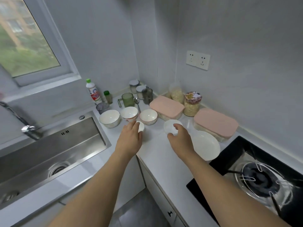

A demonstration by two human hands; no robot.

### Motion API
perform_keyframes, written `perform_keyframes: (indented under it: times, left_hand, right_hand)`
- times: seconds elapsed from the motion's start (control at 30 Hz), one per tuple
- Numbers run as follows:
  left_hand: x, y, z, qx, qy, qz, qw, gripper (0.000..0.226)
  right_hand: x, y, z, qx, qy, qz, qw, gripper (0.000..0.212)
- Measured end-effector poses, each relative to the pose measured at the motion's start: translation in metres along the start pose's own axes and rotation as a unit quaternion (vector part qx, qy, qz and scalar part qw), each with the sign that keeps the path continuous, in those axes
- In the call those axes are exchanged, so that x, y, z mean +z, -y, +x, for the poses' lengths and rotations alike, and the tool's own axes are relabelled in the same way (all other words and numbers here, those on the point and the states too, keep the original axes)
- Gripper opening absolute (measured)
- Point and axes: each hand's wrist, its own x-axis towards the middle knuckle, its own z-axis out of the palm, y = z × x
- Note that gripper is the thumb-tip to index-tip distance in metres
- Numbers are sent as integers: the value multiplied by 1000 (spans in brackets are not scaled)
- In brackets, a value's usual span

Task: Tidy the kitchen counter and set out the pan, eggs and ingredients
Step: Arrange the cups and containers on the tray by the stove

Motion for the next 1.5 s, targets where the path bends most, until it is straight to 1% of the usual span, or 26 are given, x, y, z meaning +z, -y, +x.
perform_keyframes:
  times: [0.17, 0.27, 0.37, 0.53, 0.57, 0.67, 0.8, 0.87, 0.93, 1.07, 1.13, 1.23, 1.37, 1.5]
  left_hand:
    - [3, 15, 42, 46, 19, 30, 998, 45]
    - [6, 39, 71, 22, 24, 25, 999, 47]
    - [8, 70, 106, 2, 32, 15, 999, 46]
    - [3, 121, 194, 8, 47, 12, 999, 46]
    - [0, 140, 226, 13, 51, 9, 999, 45]
    - [-5, 167, 284, 14, 49, -3, 999, 43]
    - [-7, 201, 359, 21, 44, -10, 999, 44]
    - [-6, 214, 390, 24, 54, -6, 998, 42]
    - [-3, 228, 419, 29, 75, -2, 997, 47]
    - [14, 254, 481, 9, 141, -7, 990, 53]
    - [24, 261, 506, 5, 160, 1, 987, 55]
    - [45, 267, 546, -2, 183, -4, 983, 57]
    - [74, 273, 588, 18, 200, -29, 979, 53]
    - [100, 270, 618, 33, 198, -43, 979, 66]
  right_hand:
    - [23, 21, 47, -2, 31, -12, 999, 50]
    - [45, 34, 76, -3, 50, -22, 998, 49]
    - [70, 46, 110, -6, 53, -28, 998, 49]
    - [114, 75, 178, 11, 50, -44, 998, 51]
    - [130, 88, 205, 13, 46, -53, 997, 51]
    - [151, 112, 250, -2, 45, -75, 996, 52]
    - [177, 141, 314, -26, 47, -127, 990, 53]
    - [187, 149, 344, -34, 43, -157, 986, 53]
    - [197, 153, 373, -35, 48, -194, 979, 54]
    - [214, 158, 431, -48, 82, -293, 952, 59]
    - [217, 160, 455, -62, 99, -332, 936, 63]
    - [224, 159, 496, -83, 127, -408, 900, 68]
    - [235, 145, 540, -103, 173, -508, 838, 77]
    - [250, 128, 568, -96, 225, -542, 804, 93]
